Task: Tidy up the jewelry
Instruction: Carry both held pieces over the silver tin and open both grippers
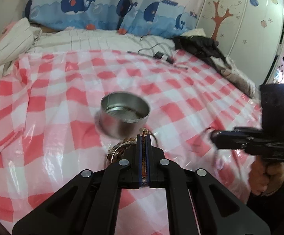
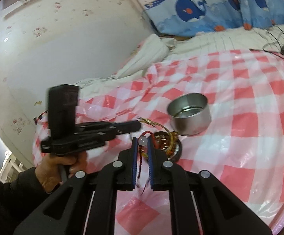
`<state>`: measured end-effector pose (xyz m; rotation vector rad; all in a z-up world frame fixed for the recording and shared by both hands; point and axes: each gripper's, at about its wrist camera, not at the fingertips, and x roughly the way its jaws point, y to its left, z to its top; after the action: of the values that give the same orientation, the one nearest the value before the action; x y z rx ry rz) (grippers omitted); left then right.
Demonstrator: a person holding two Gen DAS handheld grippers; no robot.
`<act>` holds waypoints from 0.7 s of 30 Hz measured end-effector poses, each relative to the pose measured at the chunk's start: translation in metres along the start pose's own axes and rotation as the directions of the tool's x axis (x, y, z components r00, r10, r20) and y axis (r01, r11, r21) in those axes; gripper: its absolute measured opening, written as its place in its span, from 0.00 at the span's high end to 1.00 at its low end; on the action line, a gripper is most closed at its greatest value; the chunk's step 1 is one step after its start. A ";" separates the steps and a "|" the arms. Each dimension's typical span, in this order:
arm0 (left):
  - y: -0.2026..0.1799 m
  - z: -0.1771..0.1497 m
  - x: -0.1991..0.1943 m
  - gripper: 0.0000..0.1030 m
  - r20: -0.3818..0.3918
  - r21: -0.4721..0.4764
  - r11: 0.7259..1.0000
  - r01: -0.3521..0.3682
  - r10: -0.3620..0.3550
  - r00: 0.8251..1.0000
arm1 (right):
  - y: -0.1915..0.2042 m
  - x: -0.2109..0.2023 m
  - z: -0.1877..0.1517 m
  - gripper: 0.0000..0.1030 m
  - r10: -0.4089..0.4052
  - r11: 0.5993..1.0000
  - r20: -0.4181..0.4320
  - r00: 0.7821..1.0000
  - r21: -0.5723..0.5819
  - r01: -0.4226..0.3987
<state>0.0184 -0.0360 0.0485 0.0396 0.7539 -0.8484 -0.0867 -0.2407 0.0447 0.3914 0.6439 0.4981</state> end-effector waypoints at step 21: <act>0.048 0.059 0.101 0.58 -0.127 -0.072 0.991 -0.111 0.102 0.987 | -0.042 0.028 0.073 0.90 -0.055 0.998 0.014 0.998 0.003 0.055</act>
<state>0.1284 -0.0893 0.0179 0.0623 0.8931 -0.7186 -0.0071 -0.2730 0.0648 0.3786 0.6400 0.4413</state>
